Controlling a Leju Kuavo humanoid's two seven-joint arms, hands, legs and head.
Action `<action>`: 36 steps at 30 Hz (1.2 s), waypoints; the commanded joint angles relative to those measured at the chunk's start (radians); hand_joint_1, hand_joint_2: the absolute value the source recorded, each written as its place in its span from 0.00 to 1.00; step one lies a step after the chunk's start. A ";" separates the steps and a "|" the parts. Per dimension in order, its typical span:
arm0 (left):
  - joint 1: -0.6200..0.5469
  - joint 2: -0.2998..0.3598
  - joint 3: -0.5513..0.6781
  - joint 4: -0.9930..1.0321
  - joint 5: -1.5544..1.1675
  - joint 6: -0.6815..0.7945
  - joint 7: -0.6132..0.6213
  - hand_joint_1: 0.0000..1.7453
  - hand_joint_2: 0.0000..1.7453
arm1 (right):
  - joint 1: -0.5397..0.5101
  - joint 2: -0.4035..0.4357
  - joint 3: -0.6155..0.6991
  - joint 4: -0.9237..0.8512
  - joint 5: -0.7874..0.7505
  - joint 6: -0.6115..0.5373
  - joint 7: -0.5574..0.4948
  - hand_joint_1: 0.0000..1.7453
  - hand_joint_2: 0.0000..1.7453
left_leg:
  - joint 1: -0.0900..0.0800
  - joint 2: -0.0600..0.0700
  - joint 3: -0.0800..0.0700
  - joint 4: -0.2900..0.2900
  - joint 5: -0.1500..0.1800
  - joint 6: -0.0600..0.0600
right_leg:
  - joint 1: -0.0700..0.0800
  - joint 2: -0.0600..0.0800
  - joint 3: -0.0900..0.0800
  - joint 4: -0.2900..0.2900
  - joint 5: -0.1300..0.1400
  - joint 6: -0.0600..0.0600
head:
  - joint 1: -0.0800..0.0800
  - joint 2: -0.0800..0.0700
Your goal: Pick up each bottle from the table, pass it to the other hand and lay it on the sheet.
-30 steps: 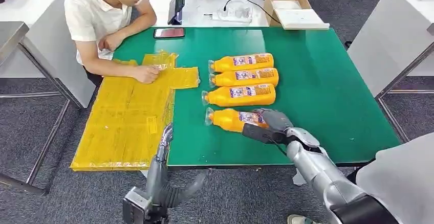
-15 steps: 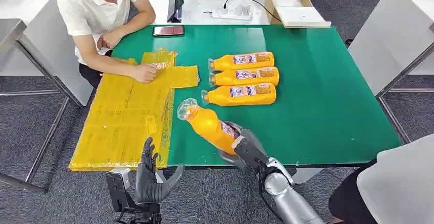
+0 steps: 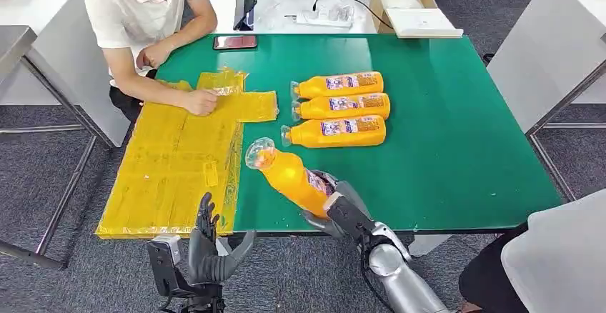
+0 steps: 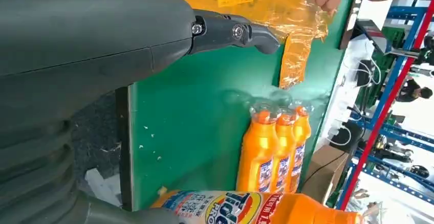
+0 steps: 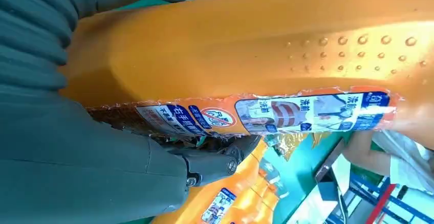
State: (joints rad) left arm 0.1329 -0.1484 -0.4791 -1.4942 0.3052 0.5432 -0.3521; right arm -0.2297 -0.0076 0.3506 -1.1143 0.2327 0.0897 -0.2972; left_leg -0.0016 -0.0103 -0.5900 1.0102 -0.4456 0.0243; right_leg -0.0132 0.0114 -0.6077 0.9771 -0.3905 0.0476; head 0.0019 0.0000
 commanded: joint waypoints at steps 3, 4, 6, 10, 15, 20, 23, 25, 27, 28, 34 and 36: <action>-0.016 0.002 0.011 0.050 0.001 0.002 0.001 0.00 1.00 | -0.015 0.006 -0.015 0.007 -0.003 -0.003 0.001 1.00 1.00 | 0.000 0.001 0.002 -0.001 -0.001 -0.001 | 0.000 0.000 0.001 0.000 -0.001 -0.001 | 0.000 0.000; -0.016 0.002 0.011 0.050 0.001 0.002 0.001 0.00 1.00 | -0.015 0.006 -0.015 0.007 -0.003 -0.003 0.001 1.00 1.00 | 0.000 0.001 0.003 -0.001 -0.001 -0.001 | 0.001 0.000 0.003 0.000 -0.001 -0.002 | 0.000 0.000; -0.016 0.002 0.011 0.050 0.001 0.002 0.001 0.00 1.00 | -0.015 0.006 -0.015 0.007 -0.003 -0.003 0.001 1.00 1.00 | 0.000 0.001 0.002 -0.001 -0.001 -0.001 | 0.000 0.000 0.002 -0.001 -0.001 -0.001 | 0.000 0.000; -0.085 0.081 -0.103 0.028 0.015 -0.231 0.062 0.00 1.00 | -0.084 0.274 0.331 0.324 0.161 -0.089 -0.111 1.00 1.00 | 0.001 0.007 0.003 -0.001 -0.001 -0.002 | 0.002 0.006 0.001 -0.001 0.001 -0.002 | 0.000 0.000; -0.054 0.066 -0.106 -0.030 0.002 -0.222 0.053 0.00 1.00 | -0.107 0.221 0.365 0.344 0.088 -0.139 -0.128 1.00 1.00 | 0.003 0.010 0.003 -0.002 -0.003 -0.005 | 0.003 0.008 -0.001 0.001 0.000 -0.003 | -0.002 0.000; -0.056 0.068 -0.103 -0.023 0.003 -0.220 0.053 0.00 1.00 | -0.105 0.208 0.365 0.328 0.084 -0.134 -0.128 1.00 1.00 | 0.004 0.000 0.000 0.000 0.000 -0.004 | 0.003 0.001 -0.001 0.002 -0.003 -0.004 | 0.000 0.000; -0.067 0.068 -0.096 -0.017 -0.004 -0.225 0.061 0.00 1.00 | -0.112 0.193 0.397 0.334 0.152 -0.213 -0.116 1.00 1.00 | 0.004 0.000 0.003 -0.001 -0.001 -0.005 | 0.003 -0.001 0.002 0.002 -0.003 -0.004 | 0.000 0.000; -0.070 0.060 -0.082 -0.013 -0.004 -0.225 0.061 0.00 1.00 | -0.112 0.194 0.407 0.340 0.177 -0.244 -0.120 1.00 1.00 | 0.004 -0.001 0.002 -0.001 -0.001 -0.005 | 0.003 -0.003 0.002 0.002 -0.004 -0.005 | 0.000 0.000; -0.069 0.043 -0.055 -0.026 0.004 -0.217 0.043 0.00 1.00 | -0.107 0.195 0.415 0.341 0.176 -0.231 -0.120 1.00 1.00 | 0.003 -0.001 0.000 -0.001 0.000 -0.005 | 0.003 -0.002 0.000 0.001 -0.003 -0.004 | 0.000 0.000; -0.071 0.039 -0.047 -0.039 0.006 -0.219 0.029 0.00 1.00 | -0.105 0.195 0.416 0.342 0.172 -0.225 -0.120 1.00 1.00 | 0.003 -0.001 -0.001 -0.001 0.000 -0.005 | 0.003 -0.001 -0.001 0.002 -0.002 -0.004 | 0.000 0.000; -0.077 0.020 -0.015 -0.071 -0.103 -0.129 -0.025 0.00 1.00 | -0.105 0.208 0.440 0.380 0.152 -0.187 -0.122 1.00 1.00 | 0.004 -0.001 0.001 0.000 -0.001 -0.005 | 0.003 -0.003 0.001 0.002 -0.003 -0.005 | 0.000 0.000; -0.095 0.014 -0.002 -0.023 -0.145 -0.090 -0.029 1.00 1.00 | -0.102 0.211 0.455 0.372 0.152 -0.183 -0.129 1.00 1.00 | 0.004 -0.002 0.001 -0.001 0.000 -0.005 | 0.004 -0.004 0.001 0.001 -0.003 -0.005 | 0.000 0.000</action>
State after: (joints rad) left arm 0.1110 -0.1106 -0.5039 -1.5541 0.2654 0.3659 -0.3559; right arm -0.3213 0.1988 0.7050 -0.8442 0.3830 -0.1308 -0.4196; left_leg 0.0013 -0.0100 -0.5930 1.0102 -0.4451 0.0206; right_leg -0.0108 0.0108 -0.6122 0.9792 -0.3920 0.0448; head 0.0015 0.0000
